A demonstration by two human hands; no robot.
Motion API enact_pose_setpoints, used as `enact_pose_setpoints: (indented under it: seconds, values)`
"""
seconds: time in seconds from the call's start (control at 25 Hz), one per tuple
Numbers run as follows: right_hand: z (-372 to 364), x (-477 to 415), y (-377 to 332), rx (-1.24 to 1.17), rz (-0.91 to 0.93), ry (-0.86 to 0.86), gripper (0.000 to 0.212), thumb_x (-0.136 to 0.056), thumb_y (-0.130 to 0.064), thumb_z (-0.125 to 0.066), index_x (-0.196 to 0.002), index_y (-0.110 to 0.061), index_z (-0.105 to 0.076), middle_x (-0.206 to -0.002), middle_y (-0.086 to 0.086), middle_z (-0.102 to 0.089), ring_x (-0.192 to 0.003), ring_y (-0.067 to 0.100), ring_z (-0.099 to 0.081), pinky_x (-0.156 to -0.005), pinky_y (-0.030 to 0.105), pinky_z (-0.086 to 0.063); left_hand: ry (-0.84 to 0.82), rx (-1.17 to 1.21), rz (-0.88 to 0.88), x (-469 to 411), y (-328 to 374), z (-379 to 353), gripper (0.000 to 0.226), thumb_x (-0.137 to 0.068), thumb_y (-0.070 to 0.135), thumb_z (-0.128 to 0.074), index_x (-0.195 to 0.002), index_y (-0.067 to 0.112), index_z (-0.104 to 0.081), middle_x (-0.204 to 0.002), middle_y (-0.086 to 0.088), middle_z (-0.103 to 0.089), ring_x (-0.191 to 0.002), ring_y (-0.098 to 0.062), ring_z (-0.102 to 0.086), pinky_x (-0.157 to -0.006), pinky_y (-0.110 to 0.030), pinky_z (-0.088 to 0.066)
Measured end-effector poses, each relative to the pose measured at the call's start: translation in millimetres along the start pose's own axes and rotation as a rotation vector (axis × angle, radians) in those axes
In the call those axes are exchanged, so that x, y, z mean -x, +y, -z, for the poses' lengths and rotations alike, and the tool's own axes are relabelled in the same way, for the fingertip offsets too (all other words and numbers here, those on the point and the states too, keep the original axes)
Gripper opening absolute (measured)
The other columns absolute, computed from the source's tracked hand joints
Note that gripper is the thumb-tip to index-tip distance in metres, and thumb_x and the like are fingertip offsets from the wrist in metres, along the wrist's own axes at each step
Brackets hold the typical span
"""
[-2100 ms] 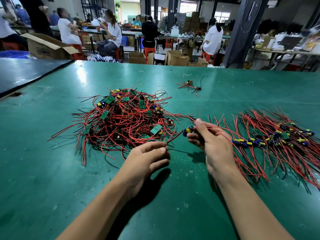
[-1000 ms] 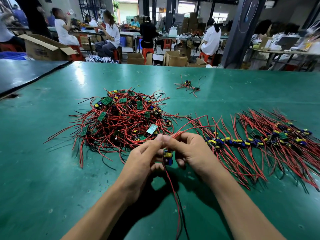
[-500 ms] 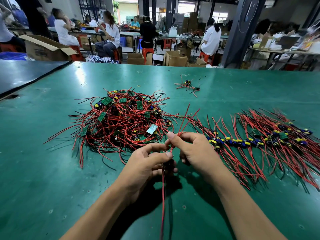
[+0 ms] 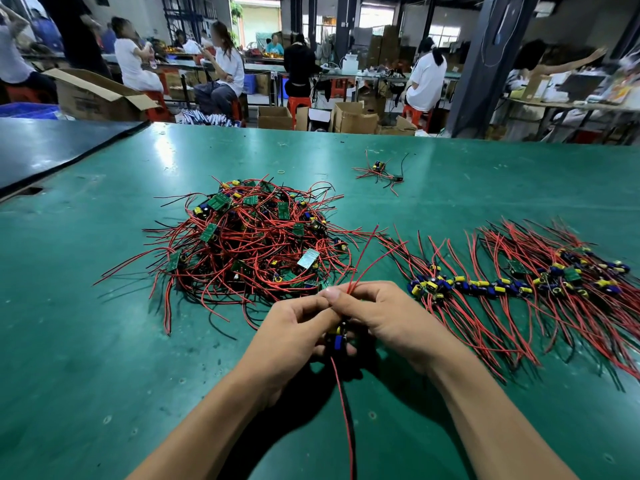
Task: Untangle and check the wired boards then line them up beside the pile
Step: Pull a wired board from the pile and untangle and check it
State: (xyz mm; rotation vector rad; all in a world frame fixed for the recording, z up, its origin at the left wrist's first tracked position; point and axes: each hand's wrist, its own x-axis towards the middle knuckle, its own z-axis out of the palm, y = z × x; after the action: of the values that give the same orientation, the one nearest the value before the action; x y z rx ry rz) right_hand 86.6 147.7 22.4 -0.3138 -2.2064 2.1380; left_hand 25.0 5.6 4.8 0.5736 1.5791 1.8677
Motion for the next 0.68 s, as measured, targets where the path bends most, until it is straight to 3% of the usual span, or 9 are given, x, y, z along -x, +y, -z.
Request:
enact_pose_setpoints:
  seconds: [0.12, 0.28, 0.36, 0.44, 0.52, 0.68]
  values:
    - [0.2, -0.9, 2.7, 0.07, -0.045, 0.009, 0.042, -0.092, -0.049, -0.066, -0.096, -0.008, -0.075, -0.07, 0.021, -0.067, -0.05, 0.019, -0.061, -0.05, 0.029, -0.051, -0.028, -0.085, -0.007, 0.7, 0.9, 3.1, 0.017, -0.095, 0.011, -0.059, -0.083, 0.007, -0.071, -0.077, -0.016, -0.072, -0.059, -0.025, -0.068, -0.061, -0.032, -0.053]
    - [9.8, -3.3, 2.9, 0.144, -0.014, 0.182, 0.044, -0.091, -0.056, -0.061, -0.089, -0.016, -0.079, -0.053, -0.006, -0.063, -0.042, 0.003, -0.053, -0.042, 0.014, -0.037, -0.107, -0.098, 0.018, 2.9, 2.6, 2.9, 0.013, -0.092, 0.011, -0.062, -0.082, 0.008, -0.069, -0.074, -0.014, -0.071, -0.056, -0.025, -0.066, -0.059, -0.03, -0.048]
    - [14.4, -6.0, 3.5, 0.164, 0.023, 0.291, 0.042, -0.092, -0.056, -0.059, -0.084, -0.021, -0.08, -0.048, -0.001, -0.047, -0.041, 0.01, -0.037, -0.042, 0.02, -0.026, -0.123, -0.116, 0.02, 2.9, 3.1, 1.7, 0.011, -0.091, 0.013, -0.063, -0.082, 0.01, -0.069, -0.074, -0.013, -0.072, -0.057, -0.026, -0.066, -0.06, -0.031, -0.045]
    - [14.6, -8.5, 2.3, 0.037, 0.021, 0.362, 0.043, -0.096, -0.051, -0.058, -0.076, -0.019, -0.08, -0.048, 0.003, -0.037, -0.042, 0.014, -0.029, -0.043, 0.022, -0.023, -0.127, -0.123, 0.021, 2.2, 3.9, 1.8, 0.01, -0.091, 0.015, -0.064, -0.084, 0.009, -0.069, -0.074, -0.012, -0.072, -0.058, -0.026, -0.067, -0.063, -0.033, -0.045]
    - [15.7, -9.9, -1.9, -0.212, -0.036, 0.388, 0.053, -0.1, -0.046, -0.055, -0.065, -0.013, -0.077, -0.048, -0.002, -0.04, -0.038, 0.009, -0.029, -0.037, 0.019, -0.024, -0.143, -0.115, 0.028, 1.7, 4.7, 2.6, 0.01, -0.09, 0.015, -0.065, -0.084, 0.008, -0.07, -0.074, -0.013, -0.072, -0.06, -0.026, -0.066, -0.068, -0.036, -0.048]
    - [26.9, -5.6, -11.4, -0.576, -0.243, 0.245, 0.058, -0.101, -0.038, -0.05, -0.052, -0.012, -0.067, -0.061, 0.0, -0.053, -0.033, 0.006, -0.026, -0.032, 0.015, -0.019, -0.137, -0.252, -0.036, 2.7, 3.4, 2.6, 0.01, -0.09, 0.014, -0.067, -0.086, 0.007, -0.074, -0.075, -0.009, -0.073, -0.067, -0.023, -0.064, -0.072, -0.04, -0.048]
